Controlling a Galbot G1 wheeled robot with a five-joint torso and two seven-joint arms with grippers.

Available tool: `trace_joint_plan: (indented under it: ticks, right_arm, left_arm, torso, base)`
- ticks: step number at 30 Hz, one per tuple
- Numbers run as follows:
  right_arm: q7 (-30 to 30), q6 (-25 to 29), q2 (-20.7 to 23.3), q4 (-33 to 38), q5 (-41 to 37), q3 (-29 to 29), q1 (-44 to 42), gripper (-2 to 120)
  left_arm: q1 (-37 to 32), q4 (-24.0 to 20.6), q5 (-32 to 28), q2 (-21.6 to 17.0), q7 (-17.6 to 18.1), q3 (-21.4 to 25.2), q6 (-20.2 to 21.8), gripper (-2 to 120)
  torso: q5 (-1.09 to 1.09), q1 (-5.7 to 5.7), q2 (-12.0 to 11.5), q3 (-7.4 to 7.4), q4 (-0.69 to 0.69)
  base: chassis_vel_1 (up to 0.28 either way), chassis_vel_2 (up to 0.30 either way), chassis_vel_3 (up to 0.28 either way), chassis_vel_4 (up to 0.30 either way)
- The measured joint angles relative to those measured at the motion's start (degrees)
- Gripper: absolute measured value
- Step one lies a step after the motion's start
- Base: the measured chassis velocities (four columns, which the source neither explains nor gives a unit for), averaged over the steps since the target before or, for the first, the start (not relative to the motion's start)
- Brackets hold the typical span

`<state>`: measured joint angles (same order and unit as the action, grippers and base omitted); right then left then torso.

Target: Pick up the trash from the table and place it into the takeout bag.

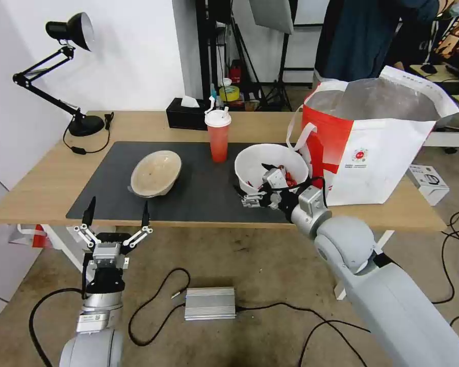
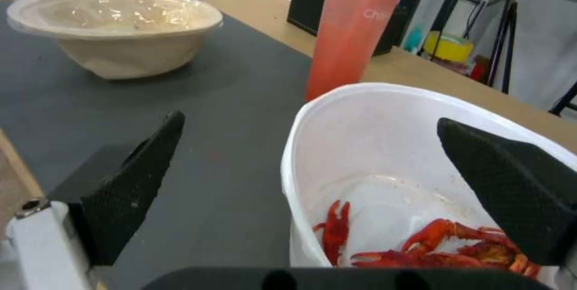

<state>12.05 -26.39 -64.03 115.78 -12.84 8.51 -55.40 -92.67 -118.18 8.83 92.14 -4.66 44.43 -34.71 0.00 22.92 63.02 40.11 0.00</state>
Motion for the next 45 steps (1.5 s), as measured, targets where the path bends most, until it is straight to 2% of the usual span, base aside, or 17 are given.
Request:
trace_joint_plan:
  ticks: [21, 28, 35, 38, 41, 43, 45]
  right_arm:
    - [0.9, 1.3, -0.2, -2.0, 1.3, -0.2, -0.3, 101]
    - [1.4, 1.3, -0.2, -2.5, 1.6, -0.3, -0.2, 85]
    - [1.8, 1.1, -0.2, -2.8, 2.1, -0.4, -0.1, 52]
    - [2.2, 0.9, -0.1, -2.8, 2.3, -0.4, -0.1, 46]
    - [2.5, 0.5, 0.1, -2.8, 2.8, -0.4, -0.3, 30]
    - [2.6, 0.4, 0.1, -2.8, 3.0, -0.4, -0.3, 30]
    - [2.7, 0.3, 0.2, -2.8, 3.2, -0.4, -0.4, 19]
  left_arm:
    - [0.1, 0.3, 0.0, 0.0, 0.0, 0.0, 0.0, 100]
    - [0.1, 0.4, 0.0, 0.0, 0.0, 0.0, -0.1, 100]
    - [0.1, 0.4, -0.1, 0.0, 0.0, 0.0, -0.2, 100]
    - [0.1, 0.4, -0.1, 0.0, 0.0, 0.0, -0.2, 100]
    - [0.1, 0.5, -0.1, 0.0, 0.0, 0.0, -0.3, 100]
    - [0.1, 0.5, -0.1, 0.0, 0.0, 0.0, -0.4, 100]
    - [0.1, 0.5, -0.1, 0.0, 0.1, 0.0, -0.4, 100]
  torso:
    - [0.0, 0.0, 0.0, 0.0, 0.0]
    - [0.0, 0.0, 0.0, 0.0, 0.0]
    - [0.0, 0.0, 0.0, 0.0, 0.0]
    - [0.0, 0.0, 0.0, 0.0, 0.0]
    - [0.0, 0.0, 0.0, 0.0, 0.0]
    - [0.0, 0.0, 0.0, 0.0, 0.0]
    - [0.0, 0.0, 0.0, 0.0, 0.0]
  base:
    - [0.0, 0.0, 0.0, 0.0]
    - [0.0, 0.0, 0.0, 0.0]
    - [0.0, 0.0, 0.0, 0.0]
    - [0.0, 0.0, 0.0, 0.0]
    - [0.0, 0.0, 0.0, 0.0]
    - [0.0, 0.0, 0.0, 0.0]
    - [0.0, 0.0, 0.0, 0.0]
